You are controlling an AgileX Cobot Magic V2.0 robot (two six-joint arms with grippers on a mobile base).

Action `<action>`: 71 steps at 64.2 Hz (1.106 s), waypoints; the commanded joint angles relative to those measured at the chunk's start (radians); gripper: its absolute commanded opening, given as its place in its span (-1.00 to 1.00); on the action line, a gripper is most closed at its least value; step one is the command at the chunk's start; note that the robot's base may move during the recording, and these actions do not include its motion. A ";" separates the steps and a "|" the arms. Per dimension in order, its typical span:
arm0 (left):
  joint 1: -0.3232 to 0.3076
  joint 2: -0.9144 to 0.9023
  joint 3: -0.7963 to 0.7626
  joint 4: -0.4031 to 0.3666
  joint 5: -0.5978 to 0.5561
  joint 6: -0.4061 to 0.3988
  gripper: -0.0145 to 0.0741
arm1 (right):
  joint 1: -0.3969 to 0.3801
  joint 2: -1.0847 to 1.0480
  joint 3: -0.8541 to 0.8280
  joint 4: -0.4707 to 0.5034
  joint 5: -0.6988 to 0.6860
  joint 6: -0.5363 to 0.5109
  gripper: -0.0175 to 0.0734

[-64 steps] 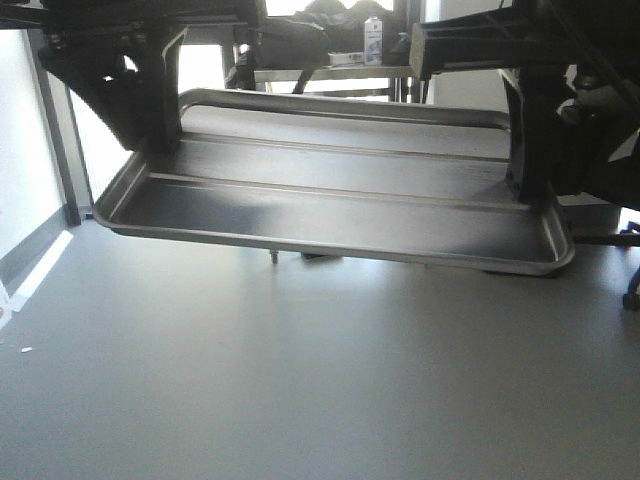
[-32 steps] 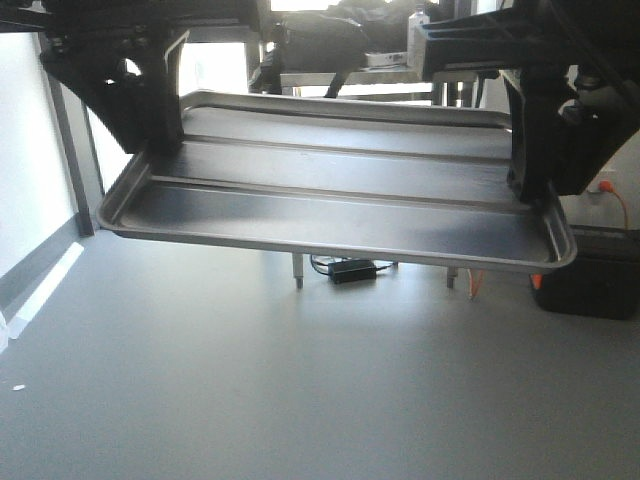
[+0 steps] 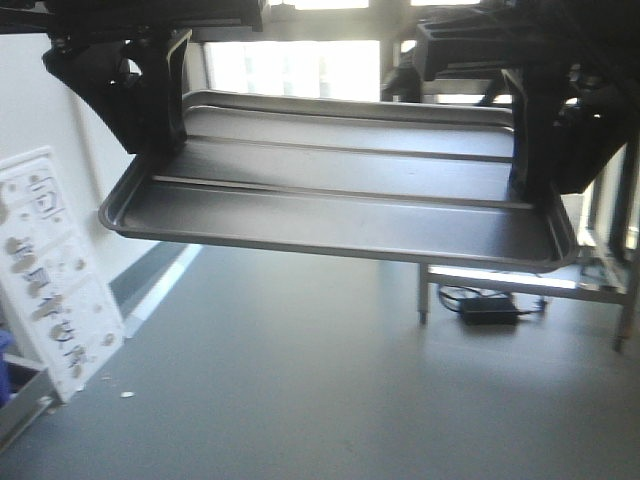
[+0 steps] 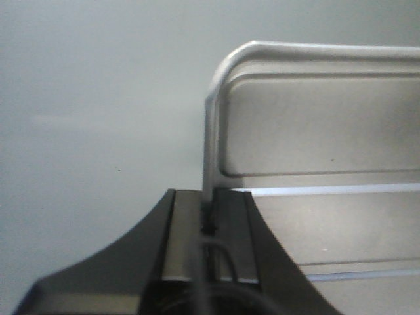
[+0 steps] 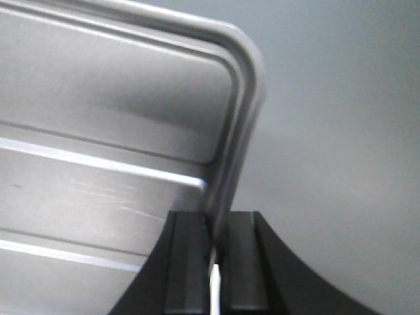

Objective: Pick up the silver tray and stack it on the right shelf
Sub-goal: 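Hold the tray level with both grippers while the base drives, then carry the tray over the larger silver tray on the shelf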

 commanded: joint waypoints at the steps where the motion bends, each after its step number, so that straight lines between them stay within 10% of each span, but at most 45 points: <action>1: -0.013 -0.041 -0.038 -0.018 -0.063 0.003 -0.88 | 0.005 -0.036 -0.036 0.001 -0.049 -0.038 -0.49; 71: -0.013 -0.041 -0.038 -0.026 -0.063 0.003 -0.88 | 0.005 -0.036 -0.036 0.001 -0.048 -0.038 -0.49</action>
